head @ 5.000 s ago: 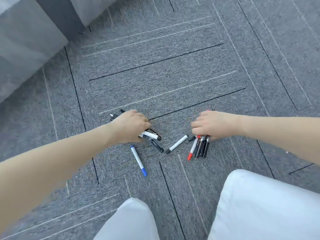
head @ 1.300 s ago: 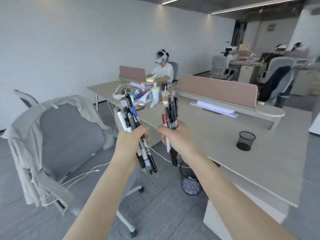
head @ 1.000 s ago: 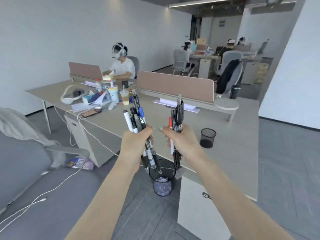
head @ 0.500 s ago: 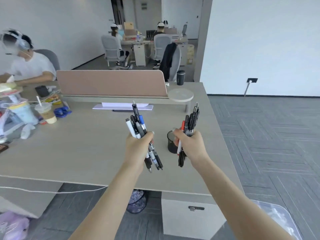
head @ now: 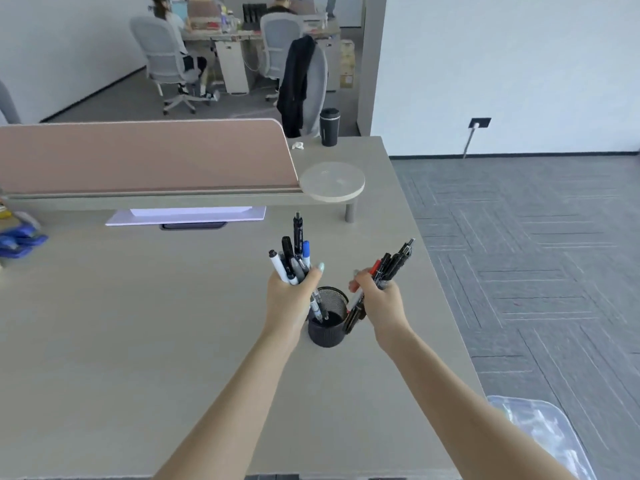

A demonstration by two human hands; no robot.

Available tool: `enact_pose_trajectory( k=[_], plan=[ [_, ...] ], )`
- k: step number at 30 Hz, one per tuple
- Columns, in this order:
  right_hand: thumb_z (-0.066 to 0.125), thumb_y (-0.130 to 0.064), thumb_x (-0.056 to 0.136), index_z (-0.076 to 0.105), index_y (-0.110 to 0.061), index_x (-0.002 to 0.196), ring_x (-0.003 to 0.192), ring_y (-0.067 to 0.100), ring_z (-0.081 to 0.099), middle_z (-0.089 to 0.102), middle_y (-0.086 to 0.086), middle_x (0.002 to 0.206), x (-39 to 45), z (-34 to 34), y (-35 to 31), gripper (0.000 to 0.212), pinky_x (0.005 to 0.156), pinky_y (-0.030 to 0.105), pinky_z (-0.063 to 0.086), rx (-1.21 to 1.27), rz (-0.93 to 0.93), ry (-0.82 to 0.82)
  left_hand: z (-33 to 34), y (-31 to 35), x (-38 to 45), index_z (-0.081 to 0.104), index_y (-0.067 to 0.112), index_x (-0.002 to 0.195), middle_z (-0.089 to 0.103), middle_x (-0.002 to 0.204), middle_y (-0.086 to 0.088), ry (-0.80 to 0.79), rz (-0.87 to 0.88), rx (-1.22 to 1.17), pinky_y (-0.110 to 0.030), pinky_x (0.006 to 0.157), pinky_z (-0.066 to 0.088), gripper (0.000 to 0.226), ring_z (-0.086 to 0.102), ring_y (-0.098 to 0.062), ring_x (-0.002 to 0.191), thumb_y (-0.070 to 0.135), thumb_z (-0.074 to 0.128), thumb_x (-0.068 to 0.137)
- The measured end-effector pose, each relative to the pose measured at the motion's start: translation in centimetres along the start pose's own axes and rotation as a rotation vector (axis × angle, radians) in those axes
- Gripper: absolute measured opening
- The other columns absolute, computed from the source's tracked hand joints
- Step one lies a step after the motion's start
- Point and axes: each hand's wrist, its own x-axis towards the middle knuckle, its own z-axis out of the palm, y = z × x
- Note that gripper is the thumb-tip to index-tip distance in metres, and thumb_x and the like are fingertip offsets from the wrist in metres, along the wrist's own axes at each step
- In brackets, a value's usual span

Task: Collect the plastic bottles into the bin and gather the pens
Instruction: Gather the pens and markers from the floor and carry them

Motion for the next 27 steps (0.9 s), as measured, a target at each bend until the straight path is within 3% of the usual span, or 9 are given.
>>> enact_pose_trajectory(
  k=[6, 10, 15, 18, 20, 22, 24, 25, 27],
  plan=[
    [0.048, -0.019, 0.093, 0.058, -0.001, 0.076, 0.049, -0.005, 0.053, 0.052, 0.004, 0.045, 6.0, 2.7, 3.1, 0.026, 0.062, 0.02, 0.039, -0.038, 0.03, -0.004, 2.7, -4.3, 5.6, 0.047, 0.013, 0.068, 0.04, 0.05, 0.008, 0.067, -0.045, 0.003, -0.014, 0.041, 0.035, 0.023, 0.039, -0.001, 0.038, 0.01, 0.064, 0.085],
    [0.048, -0.021, 0.092, 0.056, 0.008, 0.087, 0.051, 0.008, 0.05, 0.054, 0.006, 0.054, 7.6, 3.9, 6.1, 0.031, 0.05, 0.011, 0.041, -0.066, 0.04, 0.035, 2.9, -7.3, 7.4, 0.048, 0.013, 0.072, 0.043, 0.056, 0.006, 0.07, -0.085, 0.018, -0.016, 0.047, 0.039, 0.019, 0.045, -0.006, 0.047, 0.012, 0.062, 0.085],
    [0.053, -0.019, 0.092, 0.044, -0.015, 0.073, 0.056, 0.009, 0.04, 0.043, -0.002, 0.063, 7.4, 4.4, 7.9, 0.021, 0.053, 0.017, 0.036, -0.138, -0.022, 0.025, 2.8, -10.5, 7.8, 0.052, 0.017, 0.074, 0.052, 0.061, 0.005, 0.047, -0.08, 0.07, -0.031, 0.059, 0.044, 0.016, 0.052, -0.014, 0.058, 0.018, 0.063, 0.085],
    [0.053, -0.028, 0.084, 0.04, -0.026, 0.067, 0.07, 0.02, 0.048, 0.048, 0.0, 0.068, 7.9, 5.0, 8.8, 0.022, 0.067, 0.03, 0.042, -0.238, -0.081, 0.082, 2.7, -12.0, 8.2, 0.055, 0.021, 0.079, 0.061, 0.065, 0.007, 0.015, -0.041, 0.166, -0.046, 0.086, 0.051, 0.019, 0.062, -0.016, 0.069, 0.037, 0.065, 0.078],
    [0.048, -0.034, 0.079, 0.04, -0.029, 0.063, 0.081, 0.028, 0.051, 0.052, 0.001, 0.073, 8.2, 5.0, 9.4, 0.019, 0.076, 0.04, 0.043, -0.326, -0.097, 0.123, 2.4, -13.3, 8.5, 0.059, 0.022, 0.081, 0.066, 0.07, 0.002, 0.009, -0.015, 0.261, -0.061, 0.101, 0.037, 0.028, 0.061, -0.002, 0.078, 0.048, 0.06, 0.072],
    [0.045, -0.035, 0.079, 0.041, -0.028, 0.061, 0.085, 0.029, 0.051, 0.054, 0.002, 0.075, 8.3, 4.8, 10.0, 0.02, 0.081, 0.046, 0.044, -0.389, -0.101, 0.125, 2.0, -14.6, 8.9, 0.062, 0.018, 0.08, 0.067, 0.072, -0.002, -0.02, 0.026, 0.417, -0.056, 0.106, 0.031, 0.036, 0.053, 0.009, 0.089, 0.052, 0.056, 0.073],
    [0.043, -0.039, 0.079, 0.044, -0.025, 0.063, 0.086, 0.03, 0.053, 0.056, 0.004, 0.076, 8.4, 4.8, 10.7, 0.021, 0.083, 0.049, 0.045, -0.395, -0.081, 0.112, 1.5, -15.3, 9.4, 0.059, 0.016, 0.073, 0.064, 0.066, 0.0, -0.056, 0.029, 0.478, -0.053, 0.099, 0.038, 0.039, 0.058, -0.006, 0.084, 0.055, 0.056, 0.075],
    [0.042, -0.041, 0.078, 0.046, -0.024, 0.065, 0.086, 0.031, 0.054, 0.057, 0.006, 0.077, 8.5, 4.8, 11.0, 0.022, 0.083, 0.049, 0.046, -0.379, -0.071, 0.101, 1.4, -15.4, 9.6, 0.056, 0.015, 0.069, 0.059, 0.06, 0.004, -0.081, 0.024, 0.442, -0.052, 0.088, 0.045, 0.04, 0.058, -0.016, 0.073, 0.054, 0.059, 0.075],
    [0.045, -0.042, 0.078, 0.05, -0.024, 0.071, 0.088, 0.03, 0.056, 0.058, 0.01, 0.082, 8.6, 4.8, 11.4, 0.02, 0.082, 0.049, 0.049, -0.336, -0.033, 0.069, 1.3, -15.4, 9.7, 0.051, 0.01, 0.066, 0.042, 0.049, 0.012, -0.13, 0.017, 0.328, -0.039, 0.06, 0.042, 0.042, 0.043, -0.016, 0.054, 0.05, 0.062, 0.074]
  ],
)
